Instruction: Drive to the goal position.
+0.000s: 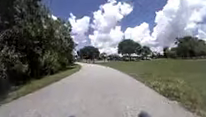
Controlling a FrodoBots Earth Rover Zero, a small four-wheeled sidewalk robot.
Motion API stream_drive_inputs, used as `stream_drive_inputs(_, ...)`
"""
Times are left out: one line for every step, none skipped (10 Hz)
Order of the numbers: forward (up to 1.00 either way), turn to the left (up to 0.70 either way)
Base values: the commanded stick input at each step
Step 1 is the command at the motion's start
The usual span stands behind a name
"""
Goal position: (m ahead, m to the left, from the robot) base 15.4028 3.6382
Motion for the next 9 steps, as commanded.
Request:
stream_drive_inputs(0.5,0.0)
stream_drive_inputs(0.5,0.0)
stream_drive_inputs(0.5,0.0)
stream_drive_inputs(0.5,0.0)
stream_drive_inputs(0.5,0.0)
stream_drive_inputs(0.5,0.0)
stream_drive_inputs(0.5,0.0)
stream_drive_inputs(0.5,0.0)
stream_drive_inputs(0.5,0.0)
